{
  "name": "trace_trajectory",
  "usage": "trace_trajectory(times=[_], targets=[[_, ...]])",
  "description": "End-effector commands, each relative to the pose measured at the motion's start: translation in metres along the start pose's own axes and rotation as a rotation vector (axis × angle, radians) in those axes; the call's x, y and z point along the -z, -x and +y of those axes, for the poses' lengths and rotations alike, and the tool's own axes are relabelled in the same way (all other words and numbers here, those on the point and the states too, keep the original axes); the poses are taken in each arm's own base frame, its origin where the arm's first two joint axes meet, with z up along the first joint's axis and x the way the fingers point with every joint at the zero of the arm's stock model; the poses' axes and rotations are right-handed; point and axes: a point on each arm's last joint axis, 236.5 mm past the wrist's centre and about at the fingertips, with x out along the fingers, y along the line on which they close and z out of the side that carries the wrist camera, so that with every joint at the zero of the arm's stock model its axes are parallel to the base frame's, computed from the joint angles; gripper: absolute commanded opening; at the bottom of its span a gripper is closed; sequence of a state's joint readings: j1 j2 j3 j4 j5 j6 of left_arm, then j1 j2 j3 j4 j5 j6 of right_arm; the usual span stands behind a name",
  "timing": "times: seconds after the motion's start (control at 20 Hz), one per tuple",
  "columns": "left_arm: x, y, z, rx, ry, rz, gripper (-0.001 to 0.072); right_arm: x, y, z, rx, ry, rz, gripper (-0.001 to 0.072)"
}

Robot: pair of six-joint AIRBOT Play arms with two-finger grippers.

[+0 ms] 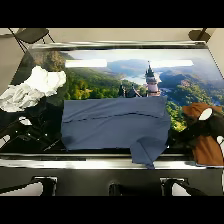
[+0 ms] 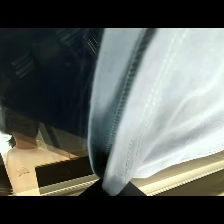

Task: Fold the shirts.

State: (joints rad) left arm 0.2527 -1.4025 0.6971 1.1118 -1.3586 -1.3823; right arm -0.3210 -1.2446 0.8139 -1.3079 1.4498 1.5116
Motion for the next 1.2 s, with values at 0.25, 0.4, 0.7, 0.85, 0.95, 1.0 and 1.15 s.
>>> trace_trajectory(times=[0.25, 0.4, 0.7, 0.85, 0.95, 1.0, 1.15], targets=[[-0.016, 0.0, 0.006, -0.023, -0.009, -0.069, 0.0029, 0.017, -0.06, 0.021, -0.158, -0.066, -0.022, 0.0441], [-0.016, 0.0, 0.006, -0.023, -0.009, -0.069, 0.0029, 0.001, -0.068, 0.022, -0.18, -0.098, -0.099, 0.0227], [-0.041, 0.055, -0.02, -0.035, -0.138, -0.222, 0.0028, -0.032, -0.008, 0.041, -0.19, 0.036, -0.212, 0.0047], [-0.07, 0.112, -0.046, -0.041, -0.164, -0.388, 0.0024, -0.072, 0.058, 0.061, -0.211, 0.047, -0.367, 0.0045], [-0.098, 0.145, -0.065, -0.047, -0.195, -0.488, 0.0024, -0.111, 0.106, 0.075, -0.233, 0.06, -0.515, 0.0045], [-0.114, 0.156, -0.076, -0.049, -0.215, -0.515, 0.0024, -0.132, 0.124, 0.08, -0.243, 0.059, -0.565, 0.0045], [-0.166, 0.168, -0.098, -0.041, -0.231, -0.528, 0.0026, -0.19, 0.133, 0.087, -0.293, 0.012, -0.587, 0.0045]])
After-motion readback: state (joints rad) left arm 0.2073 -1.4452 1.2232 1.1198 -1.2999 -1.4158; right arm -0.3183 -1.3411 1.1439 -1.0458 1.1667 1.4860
